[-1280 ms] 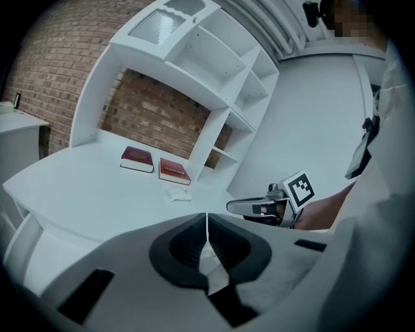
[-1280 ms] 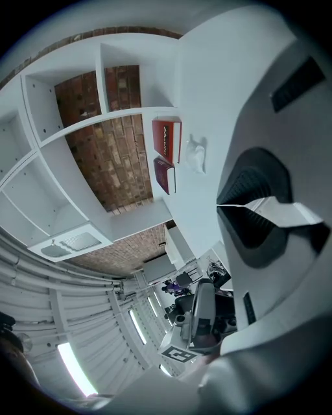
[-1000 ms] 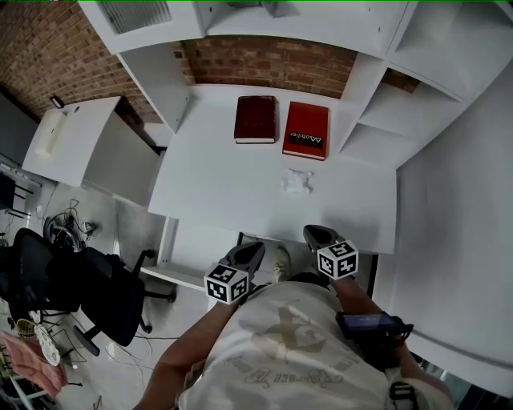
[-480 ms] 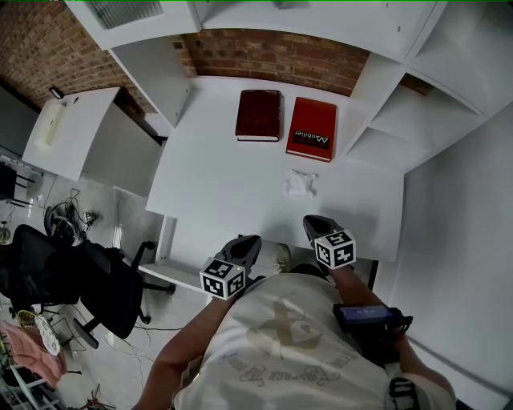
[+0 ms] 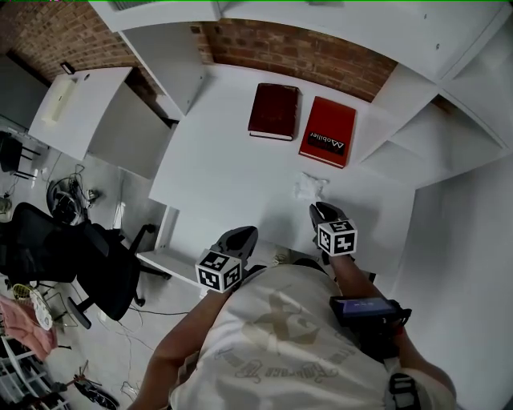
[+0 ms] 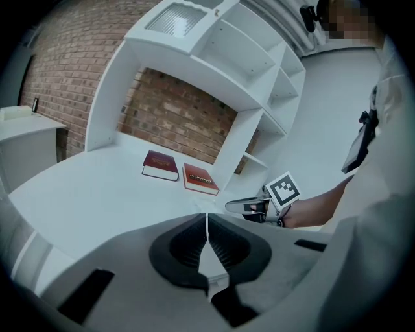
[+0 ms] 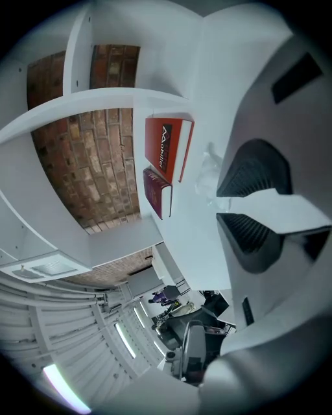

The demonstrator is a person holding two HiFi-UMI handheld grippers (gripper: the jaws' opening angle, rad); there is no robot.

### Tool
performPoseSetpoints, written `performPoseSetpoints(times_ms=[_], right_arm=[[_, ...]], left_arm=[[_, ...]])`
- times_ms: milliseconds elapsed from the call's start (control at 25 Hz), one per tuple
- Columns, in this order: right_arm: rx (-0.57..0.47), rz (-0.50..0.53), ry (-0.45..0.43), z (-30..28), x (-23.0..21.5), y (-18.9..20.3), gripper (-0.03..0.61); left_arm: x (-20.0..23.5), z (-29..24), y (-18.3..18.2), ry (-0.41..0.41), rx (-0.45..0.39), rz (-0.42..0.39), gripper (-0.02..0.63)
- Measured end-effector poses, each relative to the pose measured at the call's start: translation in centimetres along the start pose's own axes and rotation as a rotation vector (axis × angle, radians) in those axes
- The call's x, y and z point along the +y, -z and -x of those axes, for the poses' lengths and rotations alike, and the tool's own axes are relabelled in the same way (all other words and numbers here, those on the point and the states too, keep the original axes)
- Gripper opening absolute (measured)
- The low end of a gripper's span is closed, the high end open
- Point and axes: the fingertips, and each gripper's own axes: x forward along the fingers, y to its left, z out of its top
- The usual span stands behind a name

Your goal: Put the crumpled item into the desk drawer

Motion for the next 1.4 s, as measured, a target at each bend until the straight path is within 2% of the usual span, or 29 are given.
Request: performPoseSetpoints(times_ms=[40,80,200,400,560,1000,1280,1400], right_arm=[[0.005,-0.004,0.005,-0.3,-0.3,-0.2,0.101],[0.01,-0.009,0.009,-0.7,-0.5,-0.3,0.115],[0.013,-0.021,0.02,-1.5,-1.2,-0.7,0.137],[0.037,-0.04,0.009,-2.6,-2.1,-0.8,0.212],[0.056,-0.042,0.001,-3.5,-2.7,-0.5,0.238],[0.088,-0.13,-0.004,-6.1,-4.1,0.1,0.241],[0.131,-0.149,-0.004,-6.8,-4.2,1.0,0.239],[0.125,-0.139,-0.019,-7.0,-4.1,0.9,0.204]], left_arm=[[0.2,0.0,-0.1,-0.007,0.0,0.004,0.028],[0.5,0.0,-0.1,-0.013,0.001,0.007,0.028],[1.0,-0.3,-0.1,-0.027,0.009,0.018,0.028],[1.1,-1.2,-0.4,-0.032,0.025,0.028,0.028],[1.2,-1.9,-0.3,-0.038,0.043,0.032,0.028],[1.5,-2.7,0.4,-0.056,0.094,0.041,0.028],[1.7,-2.3,0.3,-0.084,0.098,0.047,0.028],[1.8,-2.2,0.4,-0.097,0.097,0.051,0.028]])
